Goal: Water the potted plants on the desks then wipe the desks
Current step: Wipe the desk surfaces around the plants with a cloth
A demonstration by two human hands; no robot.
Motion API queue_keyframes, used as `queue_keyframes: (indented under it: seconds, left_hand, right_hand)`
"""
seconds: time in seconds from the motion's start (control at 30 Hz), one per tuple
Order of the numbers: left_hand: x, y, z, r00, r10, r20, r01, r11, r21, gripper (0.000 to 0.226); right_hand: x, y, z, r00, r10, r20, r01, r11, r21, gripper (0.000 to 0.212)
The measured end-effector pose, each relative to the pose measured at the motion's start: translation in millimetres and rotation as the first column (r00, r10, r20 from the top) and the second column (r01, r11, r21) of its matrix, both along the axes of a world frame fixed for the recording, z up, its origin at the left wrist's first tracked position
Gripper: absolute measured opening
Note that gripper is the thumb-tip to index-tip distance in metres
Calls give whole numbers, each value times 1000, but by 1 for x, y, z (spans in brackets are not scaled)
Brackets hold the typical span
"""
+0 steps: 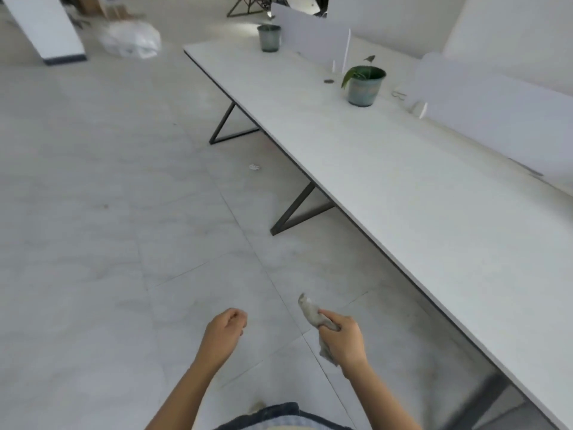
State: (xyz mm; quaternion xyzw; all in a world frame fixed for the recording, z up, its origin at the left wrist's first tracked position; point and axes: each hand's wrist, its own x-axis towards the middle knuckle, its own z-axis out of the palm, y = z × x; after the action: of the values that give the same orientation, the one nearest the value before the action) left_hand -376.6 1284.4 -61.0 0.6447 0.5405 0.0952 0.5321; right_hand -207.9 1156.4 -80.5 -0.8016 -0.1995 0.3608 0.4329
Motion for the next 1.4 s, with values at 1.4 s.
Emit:
queue_keyframes:
  seconds: [1.4]
  left_hand:
    - [285, 651, 0, 988, -152, 29, 148, 985, 92, 24]
  right_hand:
    - [242, 609, 25, 981, -194, -16, 194, 977, 90, 39]
